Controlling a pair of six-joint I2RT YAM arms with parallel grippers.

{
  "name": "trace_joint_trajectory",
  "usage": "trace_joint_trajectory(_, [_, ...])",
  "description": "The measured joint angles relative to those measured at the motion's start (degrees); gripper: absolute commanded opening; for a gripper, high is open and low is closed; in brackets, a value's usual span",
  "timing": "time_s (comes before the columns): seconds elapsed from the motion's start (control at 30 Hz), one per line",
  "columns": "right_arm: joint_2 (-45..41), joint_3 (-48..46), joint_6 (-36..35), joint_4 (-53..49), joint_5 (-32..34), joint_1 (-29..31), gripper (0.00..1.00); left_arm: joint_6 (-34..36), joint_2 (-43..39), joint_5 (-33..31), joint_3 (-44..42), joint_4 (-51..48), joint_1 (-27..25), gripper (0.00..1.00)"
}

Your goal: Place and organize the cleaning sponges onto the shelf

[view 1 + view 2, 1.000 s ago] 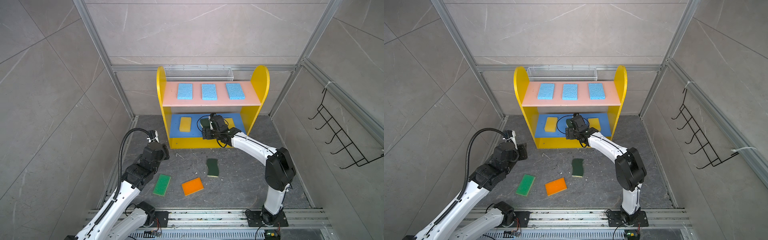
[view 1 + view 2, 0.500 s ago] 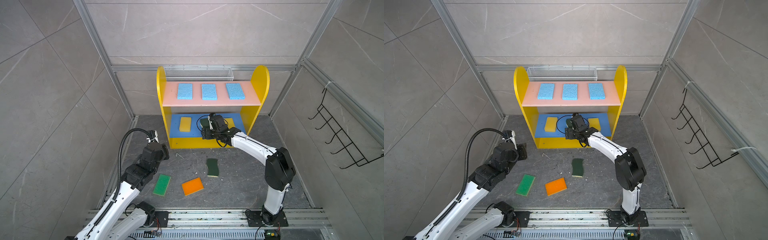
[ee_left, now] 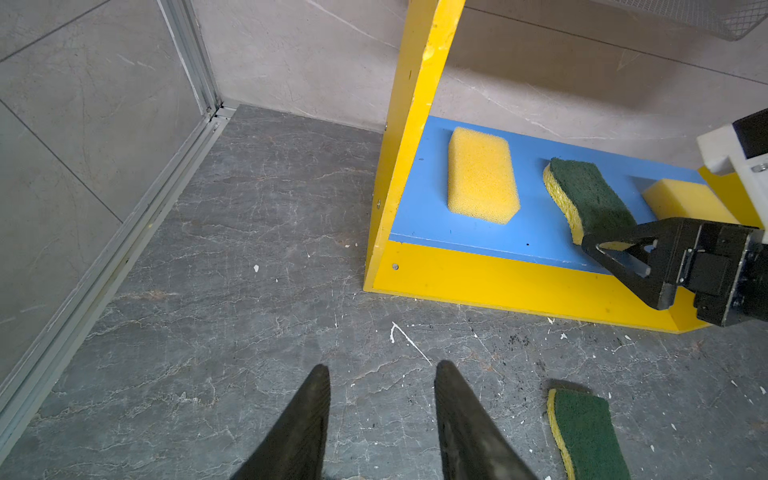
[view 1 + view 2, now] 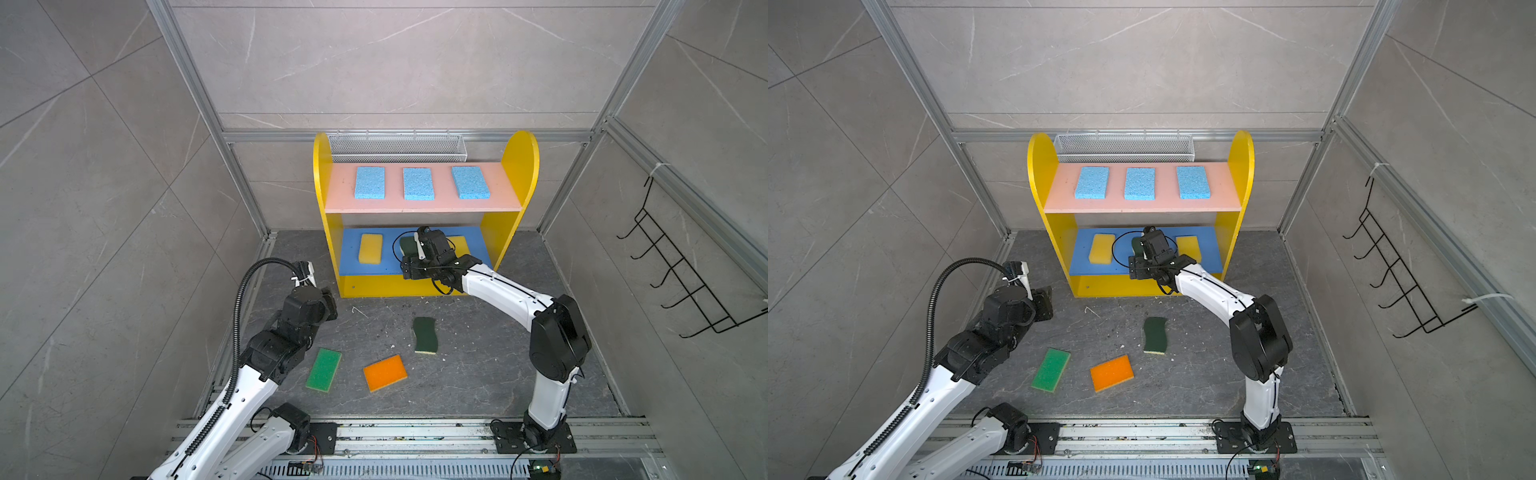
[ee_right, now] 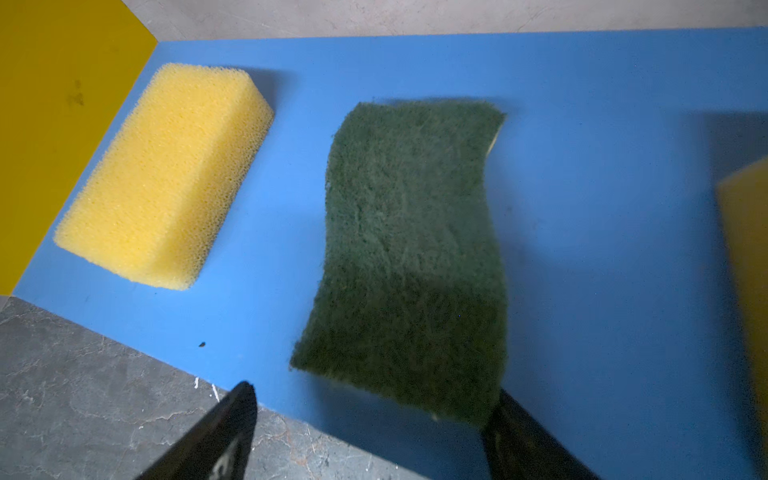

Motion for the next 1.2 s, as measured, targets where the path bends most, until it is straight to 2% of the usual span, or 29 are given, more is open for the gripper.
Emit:
trace_joint_trajectory(0.43, [0.2, 0.7, 0.0, -0.9, -0.7, 0.5, 0.84, 0.0, -0.5, 0.0, 0.0, 0.0, 0.0, 0.44])
trace_joint_trajectory(0.8, [-3.4, -0.1, -0.5, -3.1, 3.7, 0.5, 0.85, 0.0, 0.4, 0.0, 0.0, -0.1, 0.0, 0.43])
trace_joint_trajectory(1.2, [-1.4, 2.1, -1.3, -4.3, 3.5, 0.7, 0.9, 0.0, 0.5, -0.6, 0.0, -1.1, 0.0, 0.43])
